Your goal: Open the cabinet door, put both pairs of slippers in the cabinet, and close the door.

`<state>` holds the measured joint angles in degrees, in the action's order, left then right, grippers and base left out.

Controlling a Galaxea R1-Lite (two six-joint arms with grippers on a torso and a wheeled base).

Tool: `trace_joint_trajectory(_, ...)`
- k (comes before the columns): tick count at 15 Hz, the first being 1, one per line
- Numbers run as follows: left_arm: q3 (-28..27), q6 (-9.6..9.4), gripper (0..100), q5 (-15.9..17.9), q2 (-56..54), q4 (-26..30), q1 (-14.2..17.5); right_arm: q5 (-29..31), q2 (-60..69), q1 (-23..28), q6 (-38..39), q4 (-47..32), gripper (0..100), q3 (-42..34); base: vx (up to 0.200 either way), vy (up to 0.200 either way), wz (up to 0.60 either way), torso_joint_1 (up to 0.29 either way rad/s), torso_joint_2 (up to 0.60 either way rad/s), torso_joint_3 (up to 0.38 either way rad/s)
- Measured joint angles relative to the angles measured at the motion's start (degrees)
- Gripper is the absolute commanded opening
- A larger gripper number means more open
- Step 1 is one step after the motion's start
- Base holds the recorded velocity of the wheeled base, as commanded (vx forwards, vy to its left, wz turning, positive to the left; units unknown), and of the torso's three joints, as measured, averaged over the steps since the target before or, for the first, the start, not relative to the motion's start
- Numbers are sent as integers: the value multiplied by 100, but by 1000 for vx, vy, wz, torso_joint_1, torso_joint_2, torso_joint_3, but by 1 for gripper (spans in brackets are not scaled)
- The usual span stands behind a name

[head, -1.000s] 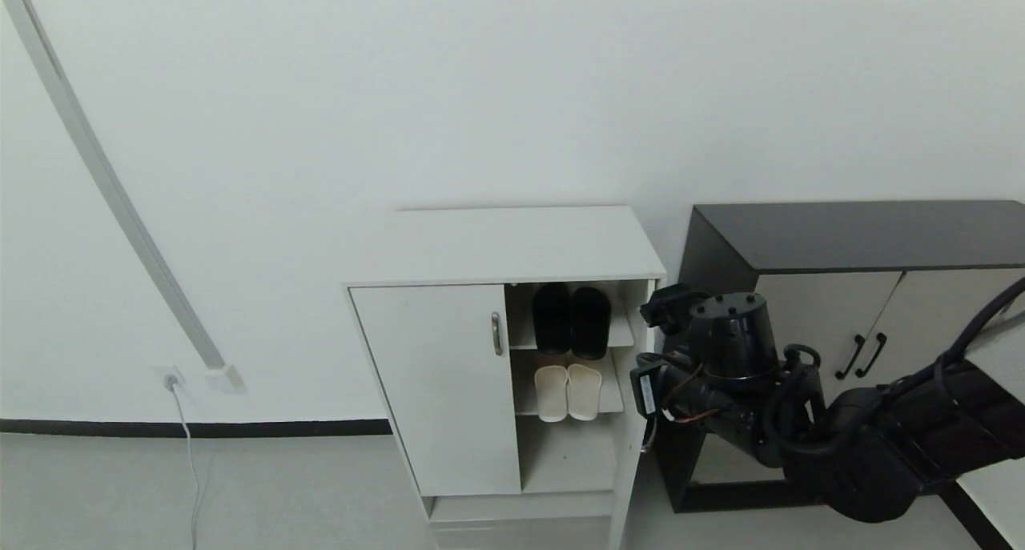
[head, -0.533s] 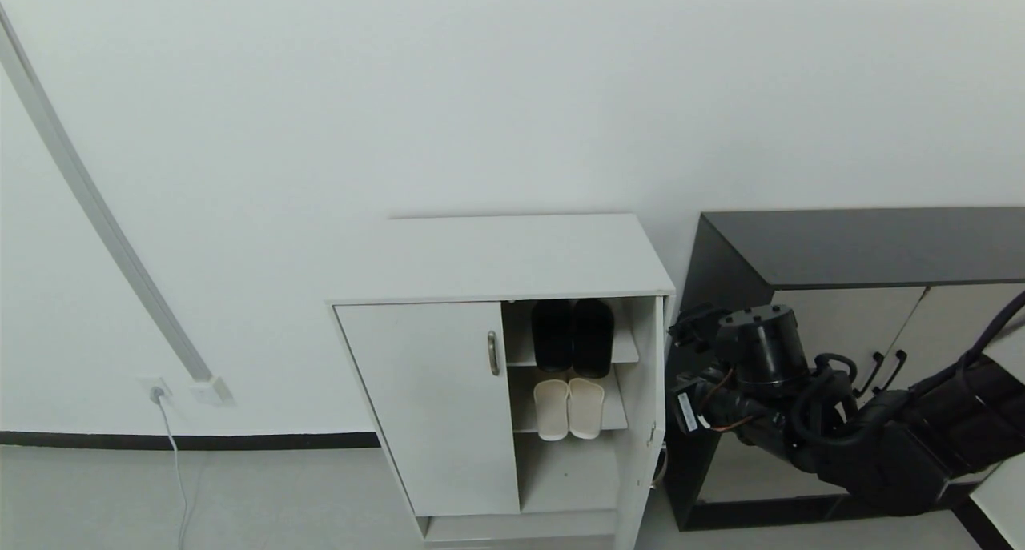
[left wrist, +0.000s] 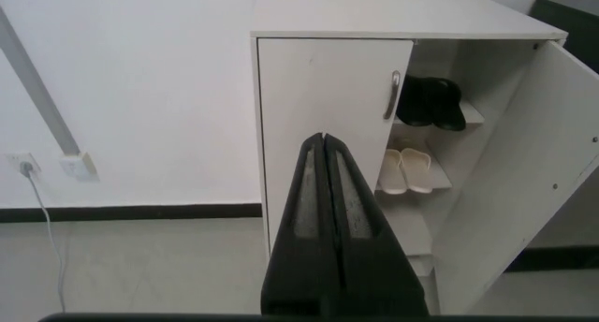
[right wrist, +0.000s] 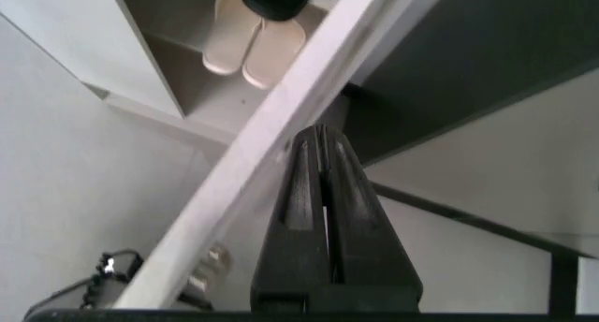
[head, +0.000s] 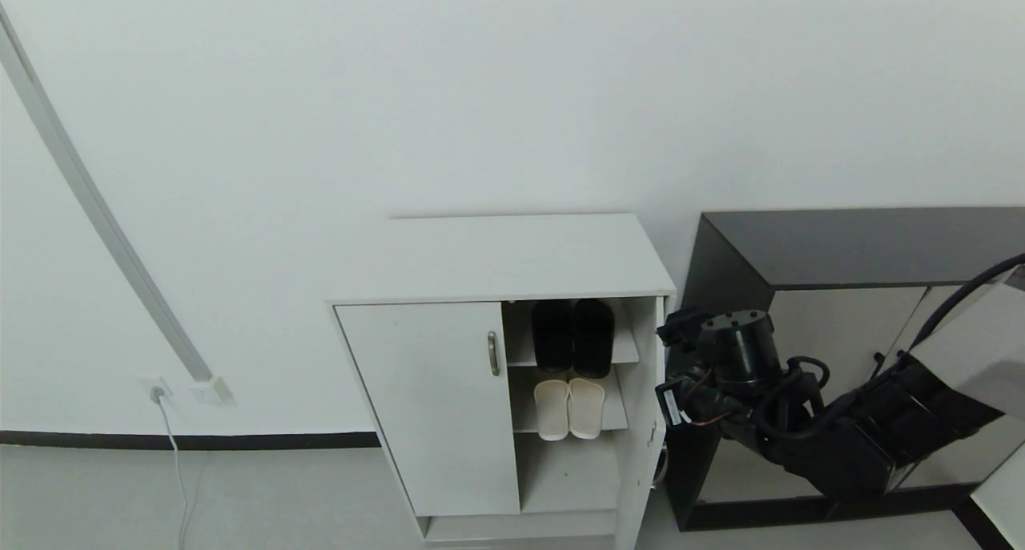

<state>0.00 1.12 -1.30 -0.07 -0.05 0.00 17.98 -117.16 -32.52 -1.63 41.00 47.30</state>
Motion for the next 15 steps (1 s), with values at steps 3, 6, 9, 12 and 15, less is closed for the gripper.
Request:
trace_joint_trajectory(3, 0, -1, 0, -6, 0, 0, 0, 0, -180, -29, 41, 156, 0, 66, 0, 0, 0, 0, 0, 0)
trace_joint_trajectory(6, 0, -1, 0, -167, 0, 0, 0, 5, -306, -101, 265, 321, 0, 132, 0, 0, 0, 0, 0, 0)
trace_joint_trajectory(9, 0, -6, 0, -167, 0, 0, 0, 9, -629, -234, 664, 660, 0, 346, 0, 0, 0, 0, 0, 0)
trace_joint_trajectory(12, 0, -1, 0, -173, 0, -2, 0, 29, -1128, -295, 713, 909, 0, 824, 0, 0, 0, 0, 0, 0)
trace_joint_trajectory(15, 0, -1, 0, -173, 0, 0, 0, 18, -1451, -297, 711, 887, 0, 1328, 0, 0, 0, 0, 0, 0)
